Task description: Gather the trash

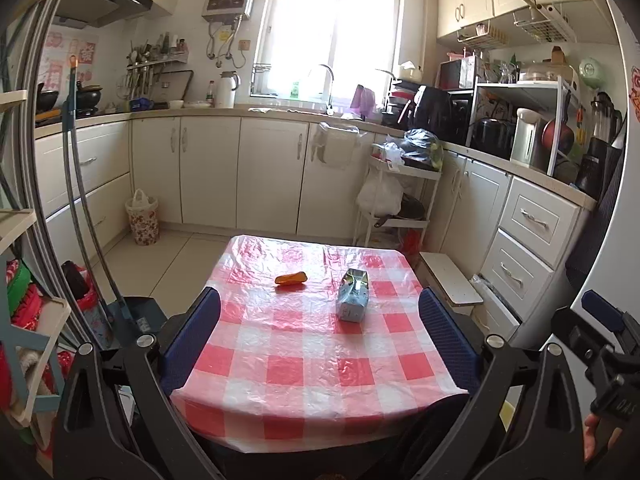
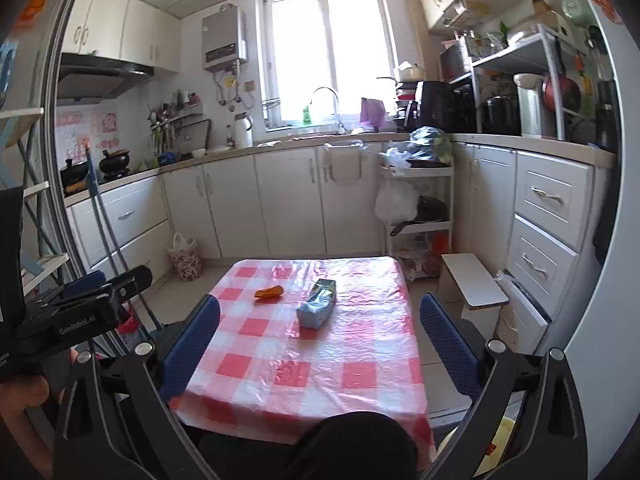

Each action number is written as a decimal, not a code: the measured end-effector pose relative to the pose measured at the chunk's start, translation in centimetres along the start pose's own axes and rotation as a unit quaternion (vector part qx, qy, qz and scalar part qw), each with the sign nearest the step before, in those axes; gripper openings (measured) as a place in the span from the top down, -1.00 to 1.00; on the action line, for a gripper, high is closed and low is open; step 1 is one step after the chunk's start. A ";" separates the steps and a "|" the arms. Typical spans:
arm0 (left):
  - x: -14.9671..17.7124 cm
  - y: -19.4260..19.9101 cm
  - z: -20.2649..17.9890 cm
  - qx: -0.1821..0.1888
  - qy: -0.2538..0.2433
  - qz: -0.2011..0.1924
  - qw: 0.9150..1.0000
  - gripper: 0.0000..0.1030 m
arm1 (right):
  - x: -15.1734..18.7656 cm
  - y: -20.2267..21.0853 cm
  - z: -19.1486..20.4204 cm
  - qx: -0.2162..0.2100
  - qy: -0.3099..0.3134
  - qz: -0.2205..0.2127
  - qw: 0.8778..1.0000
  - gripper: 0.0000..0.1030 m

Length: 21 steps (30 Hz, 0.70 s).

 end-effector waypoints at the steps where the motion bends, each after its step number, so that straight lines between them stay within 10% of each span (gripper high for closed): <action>1: 0.0 0.0 0.1 -0.001 0.001 -0.002 1.000 -0.86 | -0.1 -0.1 0.6 -0.003 0.005 0.001 1.000 -0.86; 21: -0.4 1.3 1.5 -0.031 0.011 -0.040 0.999 -0.86 | -1.2 0.2 3.7 -0.014 0.025 -0.006 1.000 -0.86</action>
Point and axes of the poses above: each gripper's, at about its wrist camera, not at the fingertips, and y roughly against the way its jaws point, z to its left, x to its underside, the point moved 3 cm from there along -y, roughly the way its jaws point, and after that the axes turned 9 degrees about y, right-handed, at the moved point
